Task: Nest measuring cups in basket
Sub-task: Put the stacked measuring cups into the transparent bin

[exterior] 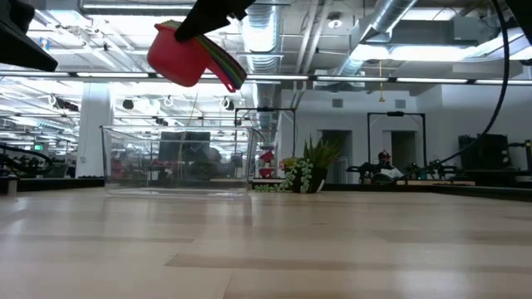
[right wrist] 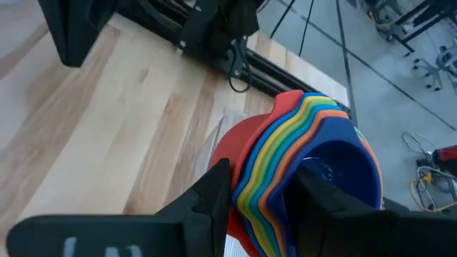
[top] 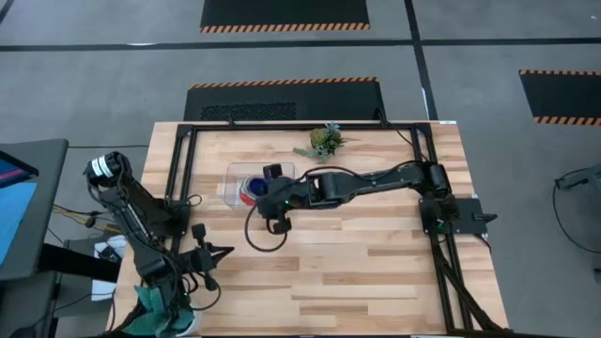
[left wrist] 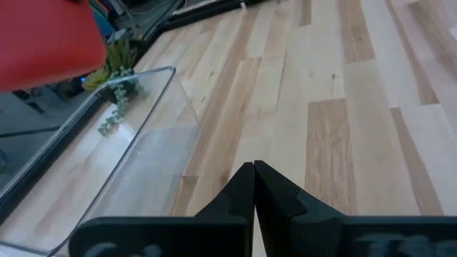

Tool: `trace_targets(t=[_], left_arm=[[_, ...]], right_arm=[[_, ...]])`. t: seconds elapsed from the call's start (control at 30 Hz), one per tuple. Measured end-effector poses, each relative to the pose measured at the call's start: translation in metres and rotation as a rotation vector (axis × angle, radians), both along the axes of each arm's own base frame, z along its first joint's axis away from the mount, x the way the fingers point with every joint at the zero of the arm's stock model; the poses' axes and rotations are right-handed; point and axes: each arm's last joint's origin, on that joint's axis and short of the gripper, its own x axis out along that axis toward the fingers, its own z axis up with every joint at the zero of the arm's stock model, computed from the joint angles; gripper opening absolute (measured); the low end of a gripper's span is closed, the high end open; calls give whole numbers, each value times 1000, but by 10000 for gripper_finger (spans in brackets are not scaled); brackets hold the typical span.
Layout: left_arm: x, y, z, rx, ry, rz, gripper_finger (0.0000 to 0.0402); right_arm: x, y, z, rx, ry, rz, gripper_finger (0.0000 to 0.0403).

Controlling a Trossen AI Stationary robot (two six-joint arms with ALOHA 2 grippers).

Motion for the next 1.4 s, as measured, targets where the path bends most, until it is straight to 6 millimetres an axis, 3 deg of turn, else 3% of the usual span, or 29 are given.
trace_targets(t=[0.2, 0.43, 0.8, 1.4], left_arm=[[0, 1, 0, 2, 10, 4, 0], [0, 1, 0, -3, 1, 8, 0], [0, 1, 0, -21, -4, 16, 0], [1, 1, 0, -74, -24, 39, 0]], right_arm=[[2, -11, -3, 17, 5, -4, 124], [22, -14, -36, -5, 21, -5, 124], [34, -32, -60, -8, 40, -41, 124], [34, -43, -62, 171, -19, -183, 124]])
